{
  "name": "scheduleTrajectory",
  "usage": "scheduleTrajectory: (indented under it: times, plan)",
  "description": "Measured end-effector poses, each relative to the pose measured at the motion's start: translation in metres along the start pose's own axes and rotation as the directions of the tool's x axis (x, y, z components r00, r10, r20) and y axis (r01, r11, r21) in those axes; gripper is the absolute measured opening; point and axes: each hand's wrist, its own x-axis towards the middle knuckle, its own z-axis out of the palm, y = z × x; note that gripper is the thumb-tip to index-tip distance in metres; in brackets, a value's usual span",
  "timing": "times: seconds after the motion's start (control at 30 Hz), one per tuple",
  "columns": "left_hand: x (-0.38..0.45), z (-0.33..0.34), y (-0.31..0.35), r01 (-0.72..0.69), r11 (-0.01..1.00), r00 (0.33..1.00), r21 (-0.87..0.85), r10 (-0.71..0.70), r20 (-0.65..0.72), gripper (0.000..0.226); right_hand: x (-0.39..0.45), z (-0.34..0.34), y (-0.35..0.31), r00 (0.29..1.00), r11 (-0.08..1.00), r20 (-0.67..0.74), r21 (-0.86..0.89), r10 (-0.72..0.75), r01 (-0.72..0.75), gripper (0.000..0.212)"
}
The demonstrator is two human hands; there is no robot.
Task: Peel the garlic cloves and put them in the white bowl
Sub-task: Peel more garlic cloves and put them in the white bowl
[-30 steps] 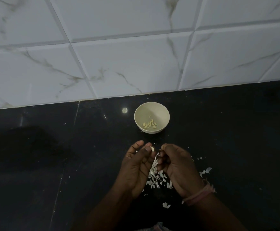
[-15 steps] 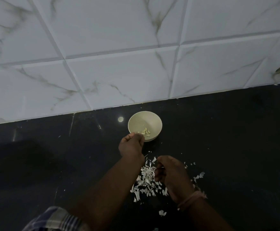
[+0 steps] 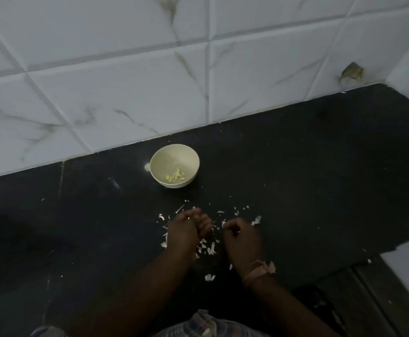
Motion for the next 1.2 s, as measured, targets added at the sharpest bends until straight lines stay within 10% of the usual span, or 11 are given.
scheduleTrajectory:
  times: [0.17,0.47,0.8,1.0,1.2]
  plan:
    - [-0.011,-0.003,-0.027,0.091,0.979,0.995,0.185,-0.098,0.026,0.027,0.012,-0.037,0.032,0.994,0.97,-0.093,-0.242,-0.054,0.03,0.011]
    - [-0.024,-0.005,-0.031,0.094,0.969,0.991,0.23,-0.114,0.073,0.025,0.019,-0.026,0.044,0.957,0.776,0.215,-0.563,-0.195,0.285,0.023]
    - [-0.028,-0.024,-0.03,-0.072,0.944,0.988,0.322,0.023,0.153,0.014,-0.006,-0.004,0.011,0.977,0.989,0.163,-0.016,-0.141,0.145,0.006]
    - [-0.036,-0.04,-0.016,-0.149,0.947,0.986,0.284,0.122,0.111,0.009,-0.015,0.01,-0.011,0.979,0.943,0.202,0.33,-0.021,-0.048,0.013]
    - [-0.042,-0.056,-0.013,-0.21,0.941,0.977,0.266,0.211,0.024,0.008,-0.022,0.016,-0.021,0.975,0.977,0.202,0.206,-0.092,0.05,0.021]
